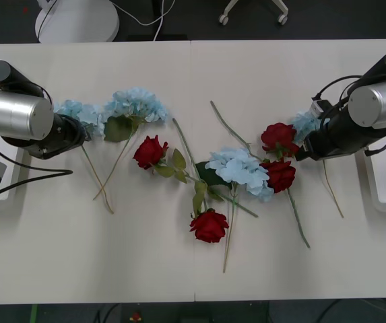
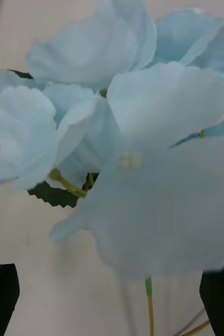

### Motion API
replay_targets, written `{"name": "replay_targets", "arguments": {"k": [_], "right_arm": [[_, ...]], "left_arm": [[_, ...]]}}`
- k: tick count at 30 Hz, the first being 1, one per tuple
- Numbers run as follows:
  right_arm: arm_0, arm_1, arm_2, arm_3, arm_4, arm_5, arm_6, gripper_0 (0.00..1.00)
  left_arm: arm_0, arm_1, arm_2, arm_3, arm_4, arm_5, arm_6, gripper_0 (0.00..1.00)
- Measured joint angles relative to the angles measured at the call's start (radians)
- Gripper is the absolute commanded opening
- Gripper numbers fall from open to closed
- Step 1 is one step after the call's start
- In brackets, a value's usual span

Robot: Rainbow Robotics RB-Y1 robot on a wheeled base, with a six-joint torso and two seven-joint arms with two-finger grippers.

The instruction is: Put the red flowers into the right box and the blue flowers into the left box

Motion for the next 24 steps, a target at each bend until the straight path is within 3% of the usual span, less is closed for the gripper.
{"name": "replay_targets", "arguments": {"k": [9,10,12,13,14,15,20,24], "right_arm": [[-0.014,0.025,0.036,0.039,0.041,-0.018,0.0,1.0],[-0.014,0.026,0.036,0.041,0.043,-0.018,0.0,1.0],[-0.014,0.027,0.036,0.042,0.05,-0.018,0.0,1.0],[-0.014,0.027,0.036,0.042,0.054,-0.018,0.0,1.0],[-0.014,0.028,0.036,0.042,0.057,-0.018,0.0,1.0],[-0.014,0.028,0.036,0.042,0.06,-0.019,0.0,0.94],[-0.014,0.029,0.036,0.048,0.075,-0.024,0.0,0.89],[-0.014,0.031,0.036,0.071,0.075,-0.039,0.0,0.77]], "left_arm": [[-0.052,-0.001,-0.093,0.152,-0.008,-0.102,0.0,1.0],[-0.052,-0.001,-0.105,0.159,-0.008,-0.109,0.0,0.95],[-0.052,-0.001,-0.126,0.164,-0.008,-0.111,0.0,0.7],[-0.052,-0.001,-0.135,0.164,-0.008,-0.111,0.0,0.4],[-0.052,-0.002,-0.14,0.164,-0.008,-0.111,0.0,0.26],[-0.052,-0.002,-0.143,0.164,-0.008,-0.111,0.0,0.0],[-0.052,-0.006,-0.144,0.164,-0.008,-0.111,0.0,0.0],[-0.052,-0.006,-0.144,0.164,-0.008,-0.112,0.0,0.0]]}}
